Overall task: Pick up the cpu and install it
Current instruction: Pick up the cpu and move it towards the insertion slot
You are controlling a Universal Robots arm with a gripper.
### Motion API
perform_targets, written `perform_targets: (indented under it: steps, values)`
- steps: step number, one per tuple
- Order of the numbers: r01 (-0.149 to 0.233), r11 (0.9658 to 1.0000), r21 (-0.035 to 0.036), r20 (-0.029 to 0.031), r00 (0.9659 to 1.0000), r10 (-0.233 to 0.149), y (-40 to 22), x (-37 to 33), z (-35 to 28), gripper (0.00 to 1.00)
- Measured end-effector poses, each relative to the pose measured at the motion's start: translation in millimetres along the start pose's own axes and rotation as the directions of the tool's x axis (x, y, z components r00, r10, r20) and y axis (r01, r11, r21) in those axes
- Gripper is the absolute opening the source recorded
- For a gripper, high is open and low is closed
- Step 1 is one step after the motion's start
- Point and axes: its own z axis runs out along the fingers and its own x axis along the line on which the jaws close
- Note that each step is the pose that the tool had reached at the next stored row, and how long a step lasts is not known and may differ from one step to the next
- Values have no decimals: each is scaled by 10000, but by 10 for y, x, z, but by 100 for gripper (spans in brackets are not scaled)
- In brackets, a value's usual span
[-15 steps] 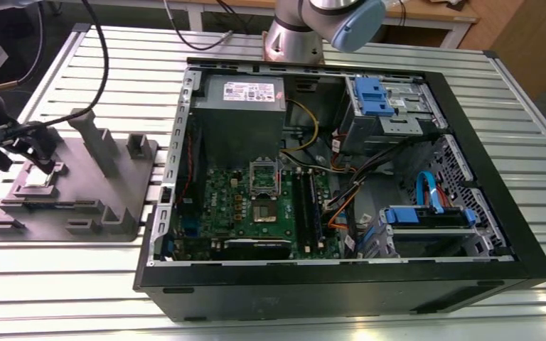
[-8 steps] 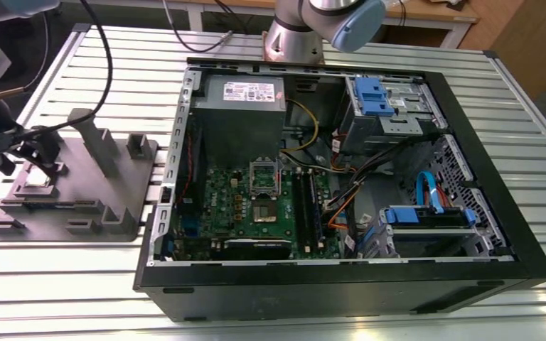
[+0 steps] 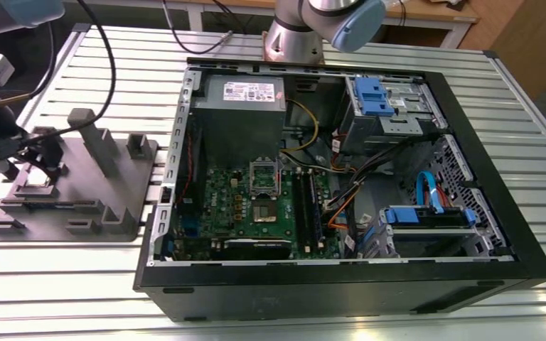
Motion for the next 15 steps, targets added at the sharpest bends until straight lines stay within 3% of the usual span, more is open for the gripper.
perform_targets:
  steps: [15]
  values:
    - [-1, 10000, -24, -10, 10000, 1, 4, 3, 109, 71]
